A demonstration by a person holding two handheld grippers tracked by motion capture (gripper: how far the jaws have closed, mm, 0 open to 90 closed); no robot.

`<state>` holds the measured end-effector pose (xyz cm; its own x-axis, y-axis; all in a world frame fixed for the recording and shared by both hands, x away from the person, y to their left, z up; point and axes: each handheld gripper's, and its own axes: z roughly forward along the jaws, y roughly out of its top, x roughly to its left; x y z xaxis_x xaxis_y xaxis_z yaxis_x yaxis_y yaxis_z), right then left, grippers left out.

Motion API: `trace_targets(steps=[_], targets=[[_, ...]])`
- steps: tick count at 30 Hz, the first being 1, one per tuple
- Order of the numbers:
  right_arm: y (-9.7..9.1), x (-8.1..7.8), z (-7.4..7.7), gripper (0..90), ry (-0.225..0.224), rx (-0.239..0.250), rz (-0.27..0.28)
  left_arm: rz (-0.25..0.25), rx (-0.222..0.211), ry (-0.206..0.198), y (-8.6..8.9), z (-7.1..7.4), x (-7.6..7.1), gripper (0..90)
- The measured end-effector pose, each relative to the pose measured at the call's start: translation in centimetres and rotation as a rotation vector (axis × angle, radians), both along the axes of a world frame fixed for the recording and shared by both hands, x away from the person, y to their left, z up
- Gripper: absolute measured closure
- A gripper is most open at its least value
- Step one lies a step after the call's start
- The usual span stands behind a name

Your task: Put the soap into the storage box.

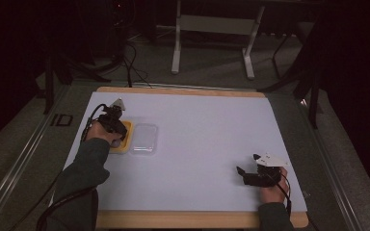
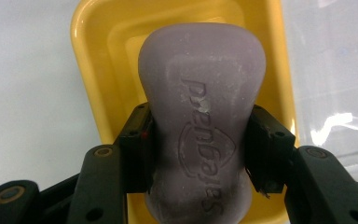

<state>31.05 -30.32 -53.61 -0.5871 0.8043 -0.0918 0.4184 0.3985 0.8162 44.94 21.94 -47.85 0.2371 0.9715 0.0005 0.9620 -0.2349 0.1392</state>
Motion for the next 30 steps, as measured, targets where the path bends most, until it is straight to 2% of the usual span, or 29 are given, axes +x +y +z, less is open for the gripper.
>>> trace_targets(steps=[5, 13, 18, 22, 25, 26, 30], targets=[[0.0, 0.0, 0.0, 14.4, -0.002, -0.001, 0.002, 0.028, -0.006, 0.012, 0.1, -0.5, 0.3, 49.9], [0.0, 0.0, 0.0, 14.4, -0.001, -0.001, 0.002, 0.066, -0.017, 0.010, 0.1, -1.0, 0.6, 49.8], [0.0, 0.0, 0.0, 14.4, -0.001, -0.002, 0.004, 0.083, -0.052, 0.001, 0.7, -1.0, 0.5, 46.7], [0.1, 0.0, 0.0, 14.4, -0.002, -0.005, 0.005, 0.070, -0.082, -0.010, 0.8, -0.6, 0.3, 41.1], [0.1, 0.0, 0.0, 14.4, -0.002, -0.006, 0.006, 0.064, -0.076, -0.017, 0.8, -0.4, 0.2, 38.2], [0.1, 0.0, 0.0, 14.4, -0.002, -0.006, 0.006, 0.063, -0.077, -0.030, 0.9, 0.0, 0.1, 34.7], [0.1, 0.0, 0.0, 14.4, -0.003, -0.008, 0.006, 0.054, -0.077, -0.053, 1.0, 0.6, -0.2, 33.1]])
